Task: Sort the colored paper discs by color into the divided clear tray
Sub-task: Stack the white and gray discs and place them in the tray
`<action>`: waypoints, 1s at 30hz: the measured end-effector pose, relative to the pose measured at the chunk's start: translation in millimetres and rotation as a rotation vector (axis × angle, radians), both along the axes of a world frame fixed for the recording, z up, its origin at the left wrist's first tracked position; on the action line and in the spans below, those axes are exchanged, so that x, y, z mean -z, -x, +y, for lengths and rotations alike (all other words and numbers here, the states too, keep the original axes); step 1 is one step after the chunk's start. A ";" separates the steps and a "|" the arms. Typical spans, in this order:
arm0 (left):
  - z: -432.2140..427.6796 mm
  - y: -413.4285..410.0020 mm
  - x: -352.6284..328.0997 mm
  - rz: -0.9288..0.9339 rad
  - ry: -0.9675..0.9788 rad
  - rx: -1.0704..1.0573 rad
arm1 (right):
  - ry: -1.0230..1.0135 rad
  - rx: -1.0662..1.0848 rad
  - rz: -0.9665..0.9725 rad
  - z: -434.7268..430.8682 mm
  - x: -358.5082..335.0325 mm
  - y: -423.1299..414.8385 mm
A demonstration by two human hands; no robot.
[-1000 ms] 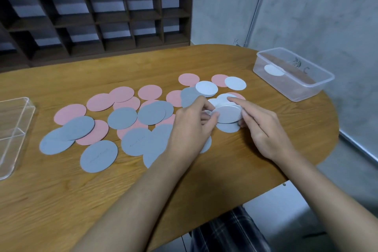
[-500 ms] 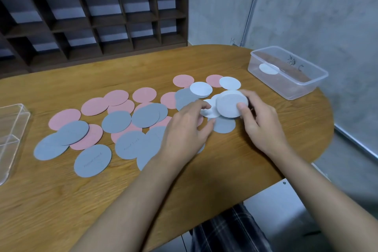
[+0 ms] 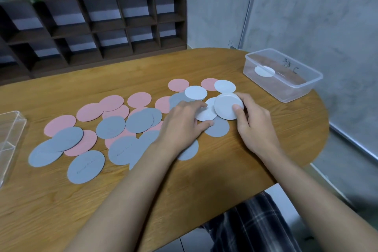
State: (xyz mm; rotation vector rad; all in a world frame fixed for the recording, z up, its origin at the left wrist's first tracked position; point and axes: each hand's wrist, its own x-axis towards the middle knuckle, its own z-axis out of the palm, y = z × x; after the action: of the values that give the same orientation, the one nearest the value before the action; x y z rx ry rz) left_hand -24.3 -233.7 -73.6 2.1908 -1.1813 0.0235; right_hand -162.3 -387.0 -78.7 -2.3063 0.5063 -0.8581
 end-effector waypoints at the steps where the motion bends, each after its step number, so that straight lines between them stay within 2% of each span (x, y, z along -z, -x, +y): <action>1: -1.3 -0.8 1.6 -0.014 -0.003 -0.016 | -0.002 0.001 -0.002 -0.1 -0.3 0.3; 8: 5.9 -9.3 9.9 -0.187 0.049 0.040 | -0.009 0.042 -0.022 -0.9 -1.2 -0.4; 14: 10.6 -6.4 4.2 -0.311 0.275 0.051 | 0.006 0.058 -0.013 -0.4 -2.4 0.9; 16: 10.3 -4.1 3.5 -0.279 0.363 0.022 | 0.006 0.055 -0.010 0.4 -2.8 1.3; 21: 11.1 3.8 -0.2 -0.063 0.496 0.022 | 0.014 -0.002 0.004 5.1 -5.3 2.4; 24: 10.1 7.5 0.6 0.040 0.491 0.061 | 0.032 -0.067 0.005 7.0 -5.0 4.1; 30: 8.2 13.4 0.5 0.065 0.430 0.010 | -0.075 -0.165 0.001 7.2 -4.9 5.5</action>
State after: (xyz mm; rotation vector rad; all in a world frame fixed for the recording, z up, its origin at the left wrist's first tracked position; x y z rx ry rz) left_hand -37.7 -225.6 -74.1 1.7950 -1.0397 0.1838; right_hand -167.8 -379.9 -73.8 -2.2441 0.3374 -0.7455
